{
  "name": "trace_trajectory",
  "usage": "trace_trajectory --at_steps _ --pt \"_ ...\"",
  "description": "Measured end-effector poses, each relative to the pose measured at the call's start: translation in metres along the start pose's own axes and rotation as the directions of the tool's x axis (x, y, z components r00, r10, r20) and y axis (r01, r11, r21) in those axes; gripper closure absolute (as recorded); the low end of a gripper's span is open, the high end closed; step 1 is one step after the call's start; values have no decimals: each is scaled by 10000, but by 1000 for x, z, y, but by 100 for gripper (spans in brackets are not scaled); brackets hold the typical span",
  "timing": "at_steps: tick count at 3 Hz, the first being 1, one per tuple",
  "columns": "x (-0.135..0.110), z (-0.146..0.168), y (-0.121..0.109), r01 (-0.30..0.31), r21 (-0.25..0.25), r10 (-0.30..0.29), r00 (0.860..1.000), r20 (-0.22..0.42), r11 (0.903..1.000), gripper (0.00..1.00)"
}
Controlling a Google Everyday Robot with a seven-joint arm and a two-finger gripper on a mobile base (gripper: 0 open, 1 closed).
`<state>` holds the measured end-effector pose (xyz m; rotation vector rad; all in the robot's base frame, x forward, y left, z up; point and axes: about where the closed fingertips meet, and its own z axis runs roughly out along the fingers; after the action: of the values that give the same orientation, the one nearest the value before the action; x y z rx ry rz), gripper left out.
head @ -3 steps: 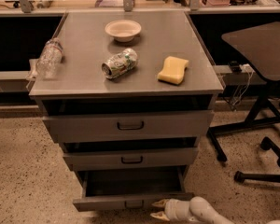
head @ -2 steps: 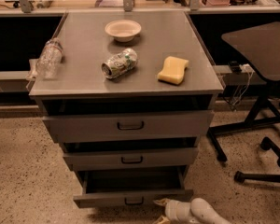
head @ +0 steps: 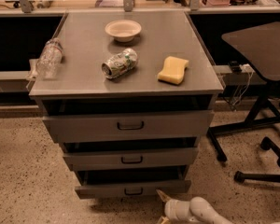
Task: Close bottom drawer
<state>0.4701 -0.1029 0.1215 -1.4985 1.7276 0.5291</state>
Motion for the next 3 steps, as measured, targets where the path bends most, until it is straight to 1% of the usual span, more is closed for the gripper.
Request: trace_trajectory --at_steps 1,2,3 --pt "-2 0 5 -5 -81 5 10000 -35 10000 18" --pt "-1 0 3 18 -66 -18 10000 18 10000 50" --pt "7 1 -16 215 105 -220 9987 464 9997 73"
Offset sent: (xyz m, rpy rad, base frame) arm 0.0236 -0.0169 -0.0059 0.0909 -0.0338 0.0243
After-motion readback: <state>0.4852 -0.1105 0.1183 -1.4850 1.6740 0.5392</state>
